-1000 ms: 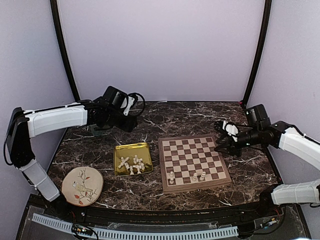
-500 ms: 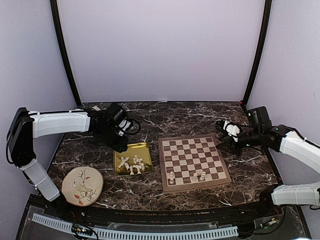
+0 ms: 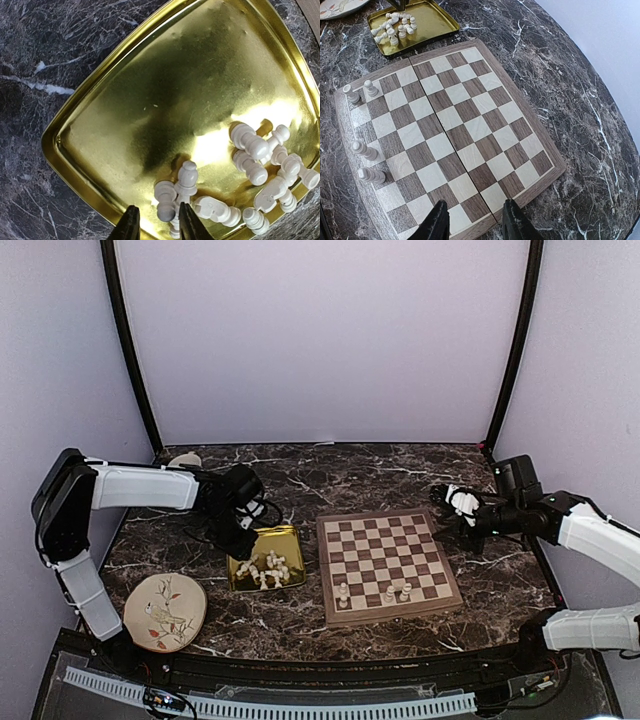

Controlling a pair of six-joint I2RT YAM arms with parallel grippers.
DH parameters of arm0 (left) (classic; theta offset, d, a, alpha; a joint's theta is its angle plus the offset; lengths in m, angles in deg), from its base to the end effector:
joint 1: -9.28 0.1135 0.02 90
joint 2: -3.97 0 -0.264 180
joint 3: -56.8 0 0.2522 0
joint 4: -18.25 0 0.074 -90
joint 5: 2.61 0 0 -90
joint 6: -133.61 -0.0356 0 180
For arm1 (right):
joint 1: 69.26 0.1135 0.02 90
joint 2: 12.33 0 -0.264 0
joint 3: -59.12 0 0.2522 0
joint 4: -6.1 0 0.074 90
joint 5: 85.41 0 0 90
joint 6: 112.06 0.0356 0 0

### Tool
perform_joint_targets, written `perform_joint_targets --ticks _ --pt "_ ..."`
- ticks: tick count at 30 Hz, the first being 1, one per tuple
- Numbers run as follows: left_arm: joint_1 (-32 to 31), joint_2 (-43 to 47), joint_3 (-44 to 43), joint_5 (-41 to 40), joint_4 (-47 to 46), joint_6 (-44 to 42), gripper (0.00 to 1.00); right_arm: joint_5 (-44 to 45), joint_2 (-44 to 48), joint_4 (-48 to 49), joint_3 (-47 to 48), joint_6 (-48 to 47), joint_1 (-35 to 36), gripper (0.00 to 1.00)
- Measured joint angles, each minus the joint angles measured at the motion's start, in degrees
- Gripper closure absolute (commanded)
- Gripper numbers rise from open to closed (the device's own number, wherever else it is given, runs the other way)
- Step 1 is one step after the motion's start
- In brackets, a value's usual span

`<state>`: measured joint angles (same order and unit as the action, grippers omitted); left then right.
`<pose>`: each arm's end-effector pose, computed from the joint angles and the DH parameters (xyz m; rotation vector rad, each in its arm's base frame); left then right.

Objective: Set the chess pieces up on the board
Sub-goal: Pick up the pawn from the storage box.

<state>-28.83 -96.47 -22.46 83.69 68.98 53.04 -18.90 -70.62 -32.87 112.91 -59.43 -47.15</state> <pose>0.2666 -0.2062 0.1779 0.6857 2.7408 -0.0978 0.1893 0.0922 0.2449 -1.3004 1.8677 0.3377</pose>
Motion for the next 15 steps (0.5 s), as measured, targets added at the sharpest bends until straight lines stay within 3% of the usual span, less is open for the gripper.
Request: perform_joint_targets --ticks 15 --pt "0.00 -2.89 -1.03 -0.68 0.37 -0.94 0.92 0.20 -0.76 -0.02 -0.09 -0.28 0.00 0.63"
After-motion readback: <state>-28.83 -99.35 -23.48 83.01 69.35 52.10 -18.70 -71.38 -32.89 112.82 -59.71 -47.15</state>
